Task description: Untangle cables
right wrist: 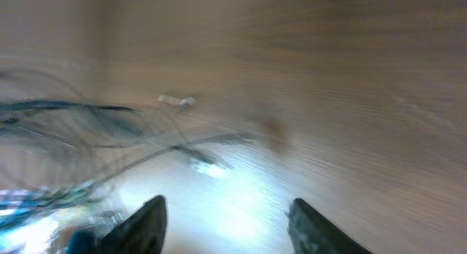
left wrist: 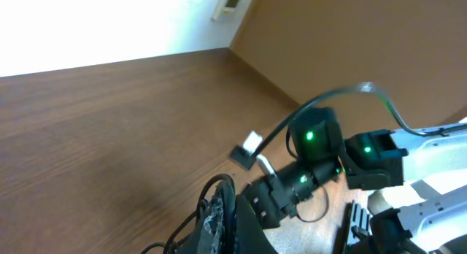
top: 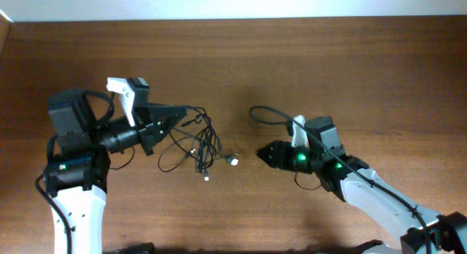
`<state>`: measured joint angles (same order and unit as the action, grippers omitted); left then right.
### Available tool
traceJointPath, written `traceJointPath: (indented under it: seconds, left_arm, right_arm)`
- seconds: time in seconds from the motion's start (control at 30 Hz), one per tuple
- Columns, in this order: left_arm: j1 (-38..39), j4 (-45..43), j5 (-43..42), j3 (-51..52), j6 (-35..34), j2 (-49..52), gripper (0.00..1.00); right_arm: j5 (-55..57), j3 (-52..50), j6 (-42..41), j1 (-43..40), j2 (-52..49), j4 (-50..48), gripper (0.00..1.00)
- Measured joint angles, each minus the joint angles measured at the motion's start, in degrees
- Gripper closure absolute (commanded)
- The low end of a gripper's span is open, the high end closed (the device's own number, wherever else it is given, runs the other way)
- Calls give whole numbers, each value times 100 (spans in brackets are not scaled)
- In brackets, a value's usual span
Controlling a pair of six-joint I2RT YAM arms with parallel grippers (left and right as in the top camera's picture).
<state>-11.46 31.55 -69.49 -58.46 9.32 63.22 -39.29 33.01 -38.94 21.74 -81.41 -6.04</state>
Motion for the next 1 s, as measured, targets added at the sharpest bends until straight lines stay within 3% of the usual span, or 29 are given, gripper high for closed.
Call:
traceJointPath:
  seconds: [0.1, 0.23, 0.27, 0.37, 0.57, 0.6, 0.67, 0.7, 0.73, 0.83, 1.0]
  left_arm:
    - [400, 15, 20, 0, 184, 0, 100]
    - [750, 17, 59, 0, 330, 0, 100]
    - [765, 26, 59, 0, 334, 0, 100]
    - [833, 70, 66, 0, 334, 0, 100]
    - [1818, 79, 55, 0, 356, 0, 100]
    - [1886, 76, -20, 0, 356, 0, 100]
    - [1923, 52, -229, 0, 356, 0, 100]
    - [1928, 50, -313, 0, 356, 0, 100]
    - [1928, 46, -363, 2, 354, 0, 100]
    - [1808, 85, -352, 66, 356, 28, 100]
    - [721, 184, -249, 223, 374, 61, 100]
  right_arm:
    - [-1268, 52, -332, 101, 7, -1440, 36]
    - [-1427, 57, -1161, 638, 7, -2382, 6]
    - [-1191, 57, -1355, 835, 7, -2411, 2]
    - [170, 57, -2127, 1521, 7, -2404, 2]
    - [2638, 57, -3617, 2081, 7, -2144, 0]
    - [3018, 57, -3786, 2081, 7, -2116, 10]
    - [3637, 66, -3976, 2081, 7, -1720, 72]
    - [3849, 83, -3995, 2081, 13, -1491, 90]
    - [4011, 94, -4026, 2081, 24, -1193, 96]
    - [4183, 227, -4057, 2004, 138, -363, 96]
    - [3338, 603, -3976, 1268, 372, 841, 96]
